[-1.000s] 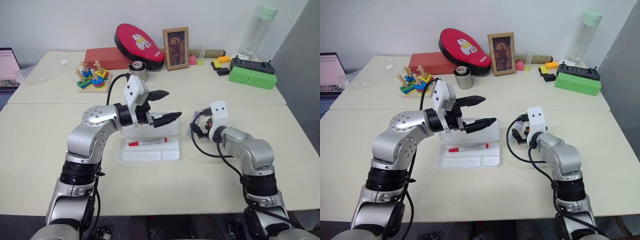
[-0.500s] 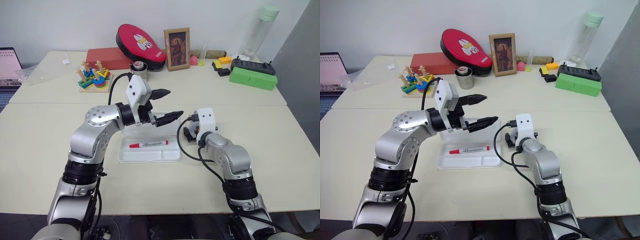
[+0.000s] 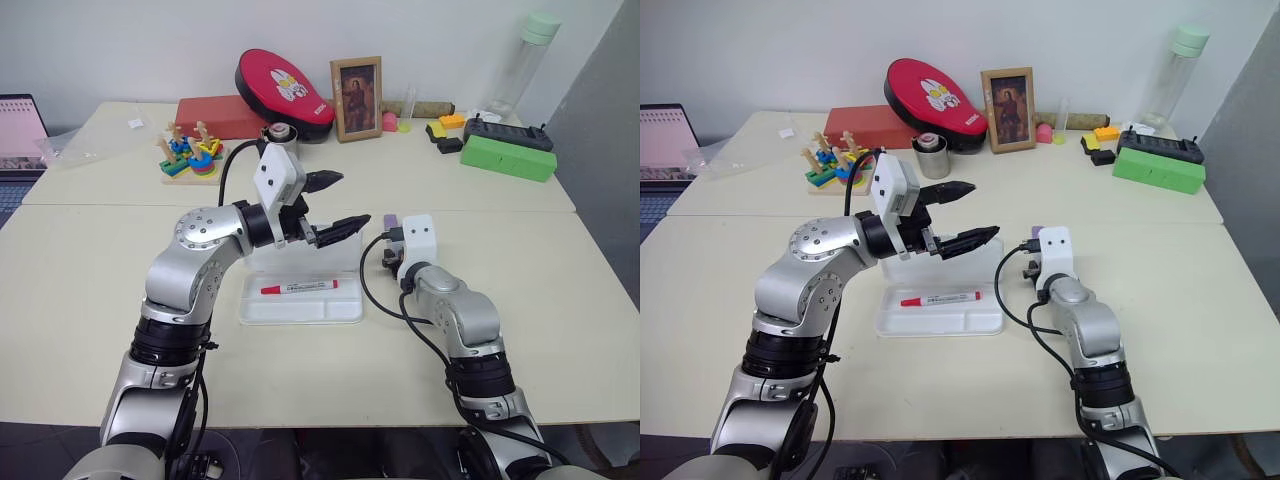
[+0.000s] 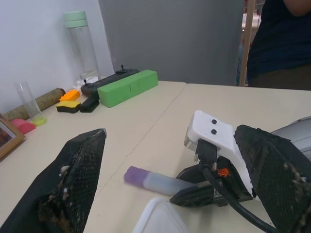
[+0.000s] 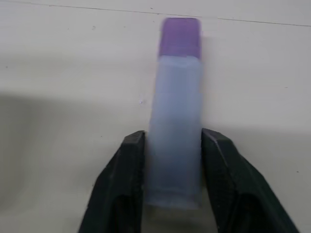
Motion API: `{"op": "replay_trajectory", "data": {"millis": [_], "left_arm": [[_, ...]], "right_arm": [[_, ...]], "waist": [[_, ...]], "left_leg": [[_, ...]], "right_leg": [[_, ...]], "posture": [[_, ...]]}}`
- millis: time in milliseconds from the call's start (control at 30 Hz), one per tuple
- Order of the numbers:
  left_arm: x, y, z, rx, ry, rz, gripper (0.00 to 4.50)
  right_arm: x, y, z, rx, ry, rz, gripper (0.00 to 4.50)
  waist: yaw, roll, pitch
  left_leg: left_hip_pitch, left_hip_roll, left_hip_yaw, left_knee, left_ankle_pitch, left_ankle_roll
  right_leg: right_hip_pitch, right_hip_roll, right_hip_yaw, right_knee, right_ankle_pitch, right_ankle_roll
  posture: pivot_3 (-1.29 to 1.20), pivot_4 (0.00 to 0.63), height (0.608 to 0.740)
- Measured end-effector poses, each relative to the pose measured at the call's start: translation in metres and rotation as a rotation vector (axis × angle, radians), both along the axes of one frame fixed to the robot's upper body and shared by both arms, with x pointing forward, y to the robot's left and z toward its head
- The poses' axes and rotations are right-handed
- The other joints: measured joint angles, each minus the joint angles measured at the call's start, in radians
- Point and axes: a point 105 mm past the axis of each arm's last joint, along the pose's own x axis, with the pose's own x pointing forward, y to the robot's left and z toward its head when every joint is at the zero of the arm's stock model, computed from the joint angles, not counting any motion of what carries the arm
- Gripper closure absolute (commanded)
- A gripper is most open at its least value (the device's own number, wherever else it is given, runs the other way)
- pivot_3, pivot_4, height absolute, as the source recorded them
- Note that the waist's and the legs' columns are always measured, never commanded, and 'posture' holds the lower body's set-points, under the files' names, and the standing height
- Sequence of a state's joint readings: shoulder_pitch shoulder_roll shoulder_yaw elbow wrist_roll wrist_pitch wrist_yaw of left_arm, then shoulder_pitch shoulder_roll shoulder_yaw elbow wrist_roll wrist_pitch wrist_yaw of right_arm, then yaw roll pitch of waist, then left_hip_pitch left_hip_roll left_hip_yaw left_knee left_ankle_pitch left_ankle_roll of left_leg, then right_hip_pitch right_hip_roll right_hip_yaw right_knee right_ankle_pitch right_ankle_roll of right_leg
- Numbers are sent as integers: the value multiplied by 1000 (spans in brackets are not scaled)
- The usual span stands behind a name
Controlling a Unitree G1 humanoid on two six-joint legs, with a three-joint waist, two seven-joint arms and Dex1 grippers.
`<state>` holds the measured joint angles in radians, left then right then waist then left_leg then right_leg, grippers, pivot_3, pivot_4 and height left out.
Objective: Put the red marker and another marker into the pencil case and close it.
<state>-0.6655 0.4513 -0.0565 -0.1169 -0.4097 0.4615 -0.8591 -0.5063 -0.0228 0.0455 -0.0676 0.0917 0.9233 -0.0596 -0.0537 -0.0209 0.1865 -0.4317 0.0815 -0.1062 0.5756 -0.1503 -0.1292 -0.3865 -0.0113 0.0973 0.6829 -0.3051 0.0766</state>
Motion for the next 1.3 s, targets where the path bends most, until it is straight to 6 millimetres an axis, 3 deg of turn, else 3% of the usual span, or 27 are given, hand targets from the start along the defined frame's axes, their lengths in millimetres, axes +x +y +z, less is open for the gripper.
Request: {"op": "replay_trajectory", "data": {"millis": [233,333,400,467,533,600,667,733,767,867,967,1167,1300], "left_arm": [[4,-3,3,-8,-20,18,0],[8,0,4,-17,-14,42,0],[11,10,8,-26,-14,75,0],[12,23,14,-23,-26,112,0],[6,43,15,21,-38,151,0],[-8,80,1,83,13,218,0],[-15,94,-7,96,51,236,0],[-36,113,-21,126,108,249,0],[-52,125,-39,168,177,255,0],[-75,143,-65,224,275,301,0],[-97,153,-73,254,309,342,0],[-121,161,-79,265,339,401,0],[-129,158,-81,245,350,420,0]], "right_arm": [[2,-4,1,9,-11,-22,3394],[10,-26,6,32,-26,-111,3395],[17,-38,22,83,-77,-128,3395],[26,-42,53,122,-181,-86,3395],[27,-29,90,139,-312,62,3395],[11,4,130,203,-431,368,3395],[0,16,143,226,-465,483,3395],[-22,40,156,222,-473,712,3395],[-41,53,154,172,-449,877,3395],[-66,74,136,94,-357,1103,3395],[-84,99,105,19,-224,1278,3395],[-88,130,50,-170,-82,1374,3395],[-88,140,31,-263,-51,1405,3395]], "waist": [[2,0,0],[5,0,0],[1,1,1],[-9,1,1],[-28,2,1],[-50,3,2],[-52,3,2],[-50,3,2],[-45,4,2],[-32,3,2],[-23,3,2],[-17,2,1],[-15,1,1]], "left_leg": [[0,0,0,0,0,0],[0,-1,0,0,0,0],[-1,-1,0,0,0,0],[-1,0,0,-1,0,0],[0,0,0,-3,0,0],[0,1,0,-5,0,1],[0,1,0,-6,0,1],[-1,1,0,-6,0,1],[0,0,0,-6,-1,1],[0,1,0,-4,-1,1],[0,1,0,-3,0,1],[0,0,2,-2,0,0],[0,1,2,-3,0,0]], "right_leg": [[0,0,0,0,0,0],[0,0,0,0,0,0],[-2,0,0,0,0,0],[-2,0,0,0,0,0],[-3,0,1,0,0,-1],[-3,1,1,-1,-2,-3],[-2,0,-1,0,-4,-4],[-3,0,-1,-1,-4,-5],[-2,-1,-2,-1,-5,-5],[-2,-1,-2,0,-6,-6],[-2,-1,-2,0,-7,-4],[-3,-1,0,-1,-8,-5],[-3,-1,0,-1,-6,-1]], "posture": [[0,150,740],[0,150,740],[0,150,740],[0,150,740],[0,150,740],[0,150,740],[0,150,740],[0,150,740],[0,150,740],[0,150,740],[0,150,740],[0,150,740],[0,150,740]]}}
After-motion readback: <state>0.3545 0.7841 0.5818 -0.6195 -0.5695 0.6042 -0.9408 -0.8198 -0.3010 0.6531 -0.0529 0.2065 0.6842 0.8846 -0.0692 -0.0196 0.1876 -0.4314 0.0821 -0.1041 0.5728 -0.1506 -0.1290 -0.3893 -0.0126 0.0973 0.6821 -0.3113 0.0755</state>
